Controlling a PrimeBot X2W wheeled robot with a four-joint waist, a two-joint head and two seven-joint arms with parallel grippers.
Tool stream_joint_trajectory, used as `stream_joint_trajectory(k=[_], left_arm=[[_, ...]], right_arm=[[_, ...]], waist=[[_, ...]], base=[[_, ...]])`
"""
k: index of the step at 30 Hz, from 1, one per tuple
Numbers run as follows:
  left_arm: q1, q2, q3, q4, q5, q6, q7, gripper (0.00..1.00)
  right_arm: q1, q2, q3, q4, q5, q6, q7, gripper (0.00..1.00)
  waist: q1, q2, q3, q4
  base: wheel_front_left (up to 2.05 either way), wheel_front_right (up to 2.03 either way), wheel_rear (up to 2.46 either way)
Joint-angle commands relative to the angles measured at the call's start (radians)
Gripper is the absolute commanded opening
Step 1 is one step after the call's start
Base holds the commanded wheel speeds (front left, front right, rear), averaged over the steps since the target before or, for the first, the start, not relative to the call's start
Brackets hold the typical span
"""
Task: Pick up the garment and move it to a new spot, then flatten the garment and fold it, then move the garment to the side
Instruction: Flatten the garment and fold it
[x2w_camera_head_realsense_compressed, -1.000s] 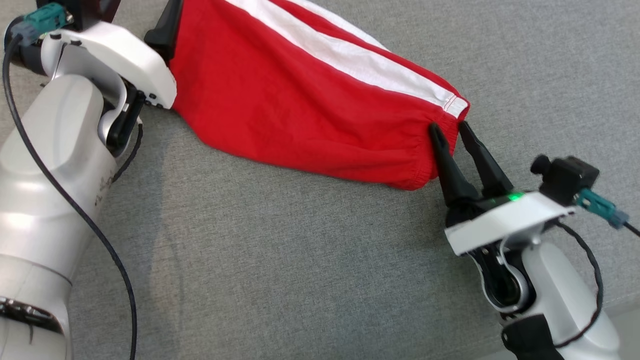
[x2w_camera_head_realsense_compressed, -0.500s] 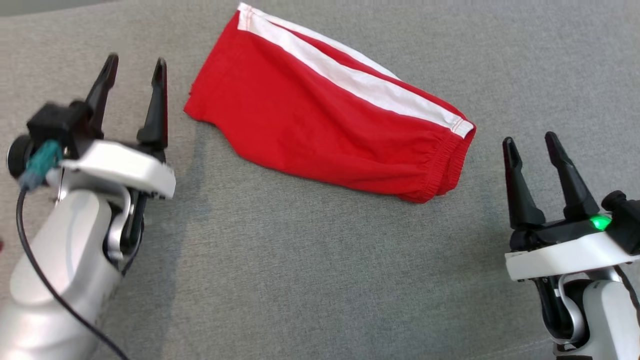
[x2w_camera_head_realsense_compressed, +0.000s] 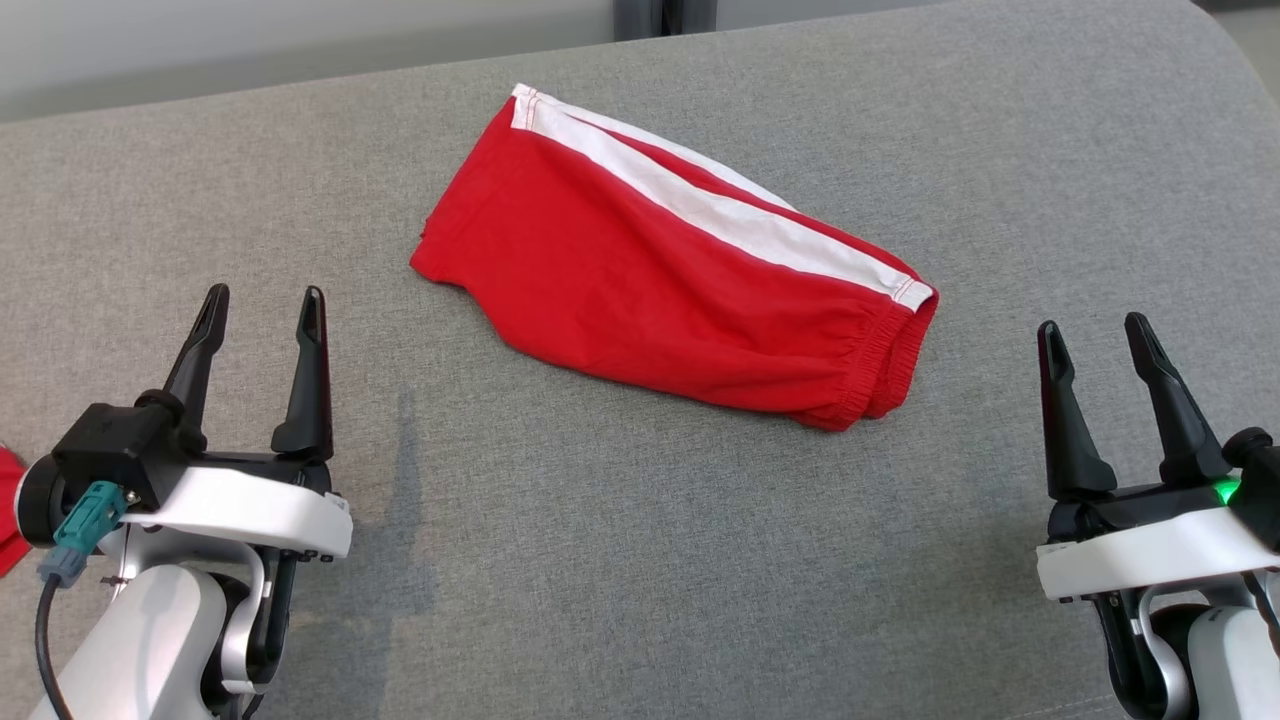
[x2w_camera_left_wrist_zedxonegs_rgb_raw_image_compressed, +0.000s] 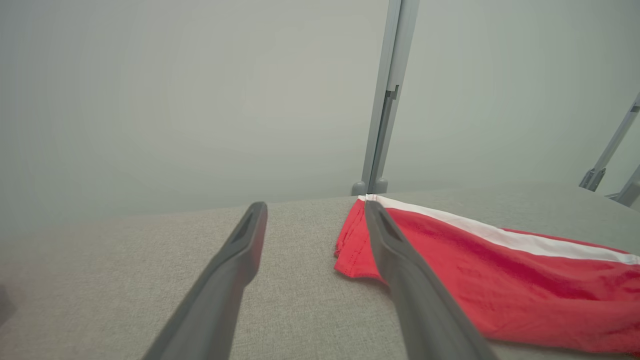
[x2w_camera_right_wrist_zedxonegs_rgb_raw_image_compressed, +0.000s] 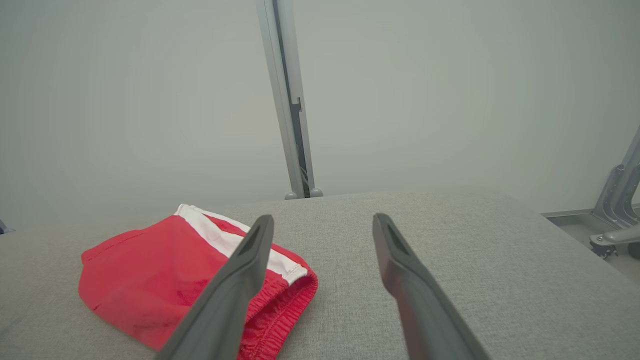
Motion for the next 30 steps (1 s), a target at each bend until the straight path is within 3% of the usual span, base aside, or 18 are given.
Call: stream_joint_trajectory(k=[1, 6, 11, 17, 23, 30], left_arm=[[0.005, 0.009, 0.003, -0.007, -0.005, 0.006, 0.003, 1.0], [0.002, 0.019, -0.005, -0.033, 0.0, 0.01, 0.026, 1.0], [-0.071, 0.022, -0.029, -0.018, 0.008, -0.025, 0.054, 1.0], [-0.231, 0.003, -0.075, 0.102, -0.005, -0.121, 0.115, 1.0], [-0.377, -0.028, -0.107, 0.337, -0.048, -0.227, 0.183, 1.0], [-0.466, -0.046, -0.121, 0.561, -0.074, -0.306, 0.218, 1.0]], right_arm=[[0.007, -0.001, -0.003, -0.004, -0.007, 0.0, 0.003, 1.0], [0.001, 0.003, -0.008, -0.006, -0.01, 0.0, 0.008, 1.0], [-0.014, 0.005, -0.006, -0.01, -0.003, 0.0, 0.008, 1.0], [-0.039, 0.008, 0.016, -0.007, 0.005, 0.0, 0.0, 1.0], [-0.069, 0.01, 0.047, 0.017, 0.019, 0.0, -0.017, 1.0], [-0.086, 0.01, 0.073, 0.049, 0.047, 0.0, -0.043, 1.0]], waist=[[0.0, 0.0, 0.001, 0.0], [0.0, 0.0, 0.008, -0.004], [0.0, 0.0, 0.029, -0.012], [0.0, 0.0, 0.083, -0.046], [0.0, 0.0, 0.137, -0.096], [0.0, 0.0, 0.168, -0.128]], base=[[0.0, 0.0, 0.0], [0.0, 0.0, 0.0], [0.0, 0.0, 0.0], [0.0, 0.0, 0.0], [0.0, 0.0, 0.0], [0.0, 0.0, 0.0]])
